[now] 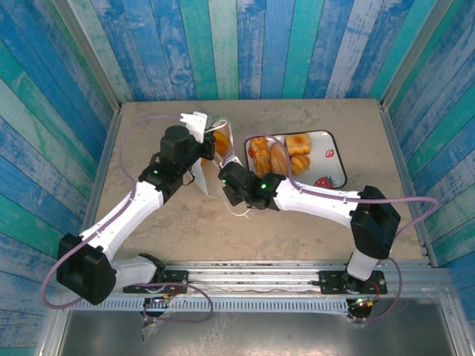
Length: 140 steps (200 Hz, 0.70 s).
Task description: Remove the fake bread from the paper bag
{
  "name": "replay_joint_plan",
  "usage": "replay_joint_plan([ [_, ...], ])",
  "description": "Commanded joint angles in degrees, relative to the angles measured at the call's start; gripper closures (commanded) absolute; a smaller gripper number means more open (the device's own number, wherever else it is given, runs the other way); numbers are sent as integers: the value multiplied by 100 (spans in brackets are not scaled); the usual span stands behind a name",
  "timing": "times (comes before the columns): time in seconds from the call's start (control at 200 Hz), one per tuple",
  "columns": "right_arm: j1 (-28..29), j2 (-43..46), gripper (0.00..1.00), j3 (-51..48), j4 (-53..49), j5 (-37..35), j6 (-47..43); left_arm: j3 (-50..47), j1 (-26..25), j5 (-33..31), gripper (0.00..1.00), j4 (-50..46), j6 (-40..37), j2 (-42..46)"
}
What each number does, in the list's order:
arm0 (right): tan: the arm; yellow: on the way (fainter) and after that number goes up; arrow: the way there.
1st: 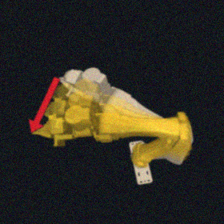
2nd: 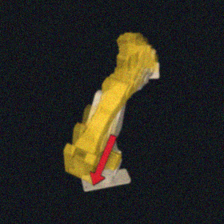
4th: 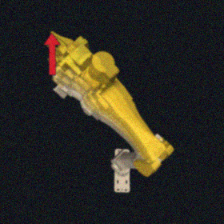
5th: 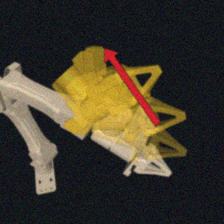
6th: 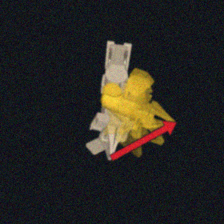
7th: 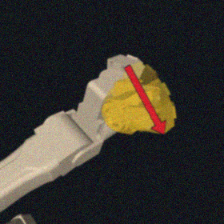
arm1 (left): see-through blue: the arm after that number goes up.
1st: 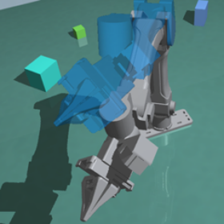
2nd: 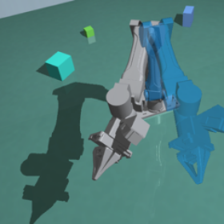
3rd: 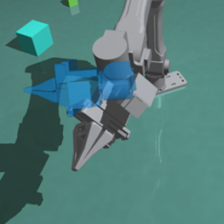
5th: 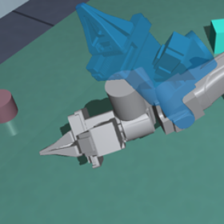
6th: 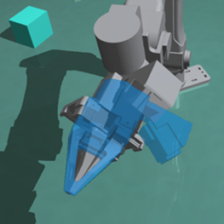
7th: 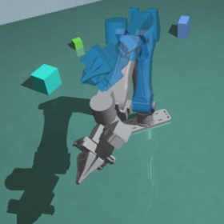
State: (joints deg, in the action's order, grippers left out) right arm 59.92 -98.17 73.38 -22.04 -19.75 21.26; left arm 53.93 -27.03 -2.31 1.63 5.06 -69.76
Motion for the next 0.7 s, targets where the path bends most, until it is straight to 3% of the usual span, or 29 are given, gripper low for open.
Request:
replay_joint_plan([
  [0.0,-87,360,84,-219,262,642,482,37,-27,-323,100,448,127,-138],
  [0.225,-383,494,83,-455,549,1512,834,174,-22,-313,100,355,56,-388],
  [0.511,-418,299,83,-268,734,965,649,188,-22,114,100,351,-12,-412],
  [0.696,-452,237,83,-67,578,1250,700,153,-22,-262,100,323,-19,-338],
])
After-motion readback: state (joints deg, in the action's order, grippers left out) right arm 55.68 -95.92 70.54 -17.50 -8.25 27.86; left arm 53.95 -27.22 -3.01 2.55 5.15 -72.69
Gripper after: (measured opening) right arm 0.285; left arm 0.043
